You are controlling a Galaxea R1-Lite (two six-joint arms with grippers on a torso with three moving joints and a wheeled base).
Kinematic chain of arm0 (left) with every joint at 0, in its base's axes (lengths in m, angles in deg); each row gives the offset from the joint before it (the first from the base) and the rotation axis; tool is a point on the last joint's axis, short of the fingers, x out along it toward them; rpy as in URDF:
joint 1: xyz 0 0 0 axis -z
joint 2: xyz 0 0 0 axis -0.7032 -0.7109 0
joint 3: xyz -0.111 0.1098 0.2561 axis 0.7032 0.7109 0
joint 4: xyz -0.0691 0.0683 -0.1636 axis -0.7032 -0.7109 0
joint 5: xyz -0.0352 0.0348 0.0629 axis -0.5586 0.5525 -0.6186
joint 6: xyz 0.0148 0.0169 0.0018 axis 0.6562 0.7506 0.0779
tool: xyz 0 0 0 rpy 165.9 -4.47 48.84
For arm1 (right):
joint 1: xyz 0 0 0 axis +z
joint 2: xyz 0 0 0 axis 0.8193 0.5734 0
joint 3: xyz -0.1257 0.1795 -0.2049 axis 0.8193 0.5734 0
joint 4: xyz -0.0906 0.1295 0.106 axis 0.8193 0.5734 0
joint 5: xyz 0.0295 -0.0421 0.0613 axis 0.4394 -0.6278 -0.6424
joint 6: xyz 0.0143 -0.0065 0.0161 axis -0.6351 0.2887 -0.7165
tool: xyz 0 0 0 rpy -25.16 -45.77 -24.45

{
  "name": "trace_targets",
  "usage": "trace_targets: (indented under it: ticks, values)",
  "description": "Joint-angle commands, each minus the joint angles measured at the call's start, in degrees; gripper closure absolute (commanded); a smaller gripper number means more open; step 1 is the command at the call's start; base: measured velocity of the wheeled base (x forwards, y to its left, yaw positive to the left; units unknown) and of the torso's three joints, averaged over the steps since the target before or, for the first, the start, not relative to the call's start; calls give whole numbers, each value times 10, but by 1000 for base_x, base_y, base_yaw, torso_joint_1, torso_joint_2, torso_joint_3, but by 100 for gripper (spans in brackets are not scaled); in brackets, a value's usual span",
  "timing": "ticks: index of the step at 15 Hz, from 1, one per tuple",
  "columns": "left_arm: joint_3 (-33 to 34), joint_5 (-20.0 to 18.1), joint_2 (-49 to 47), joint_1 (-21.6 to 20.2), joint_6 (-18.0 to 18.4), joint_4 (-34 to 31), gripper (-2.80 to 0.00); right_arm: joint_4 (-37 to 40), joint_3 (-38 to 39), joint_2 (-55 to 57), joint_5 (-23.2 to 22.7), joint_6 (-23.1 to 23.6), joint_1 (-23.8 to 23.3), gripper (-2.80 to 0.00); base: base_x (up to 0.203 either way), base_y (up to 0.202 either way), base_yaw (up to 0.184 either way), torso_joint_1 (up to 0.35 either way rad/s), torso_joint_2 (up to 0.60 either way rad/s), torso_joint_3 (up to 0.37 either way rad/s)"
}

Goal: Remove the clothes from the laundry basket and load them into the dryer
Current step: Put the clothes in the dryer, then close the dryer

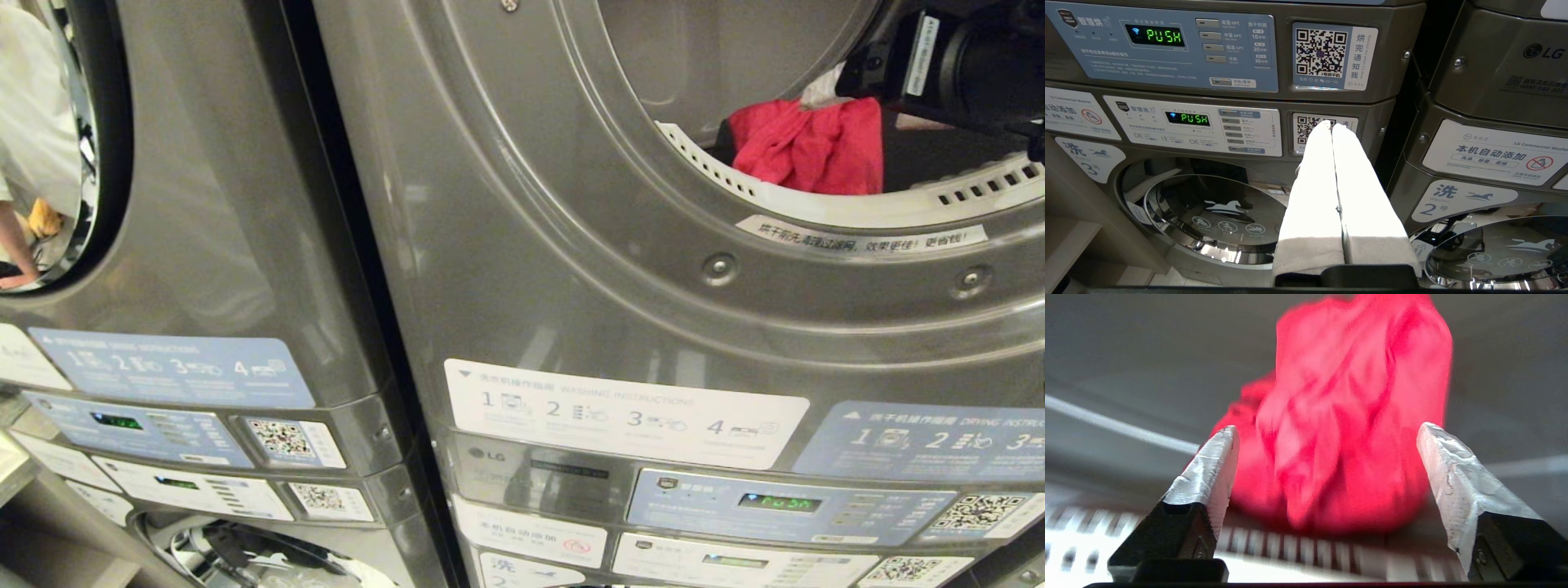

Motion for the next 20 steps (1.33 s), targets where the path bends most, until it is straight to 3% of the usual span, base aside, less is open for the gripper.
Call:
trace_targets:
  ticks: [1, 4, 5, 8, 11, 15, 17, 20]
  values:
    - [0, 1, 1, 0, 0, 0, 0, 23, 1, -35, -2, -12, 0, -280, 0, 0, 0, 0, 0, 0]
    - [0, 1, 1, 0, 0, 0, 0, 46, 8, -80, -42, -39, 1, -280, 0, 0, 0, 0, 0, 0]
    - [0, 0, 1, 0, 0, 0, 0, 48, 19, -103, -64, -42, 1, 0, 0, 0, 0, 0, 0, 0]
    - [0, 0, 1, 0, 0, 0, 0, 50, 76, -203, -134, -37, 10, 0, 0, 0, 0, 0, 0, 0]
    - [0, 0, 1, 0, 0, 0, 0, 50, 186, -327, -165, -5, 45, 0, 0, 0, 0, 0, 0, 0]
    - [0, 1, 1, 0, 0, 0, 0, 52, 451, -485, -163, 66, 53, 0, 0, 0, 0, 0, 0, 0]
    - [0, 1, 1, 0, 0, 0, 0, 28, 608, -536, -136, 111, 40, 0, 0, 0, 0, 0, 0, 0]
    - [0, 1, 1, 0, 0, 0, 0, -125, 870, -575, -114, 176, -22, 0, 0, 0, 0, 0, 0, 0]
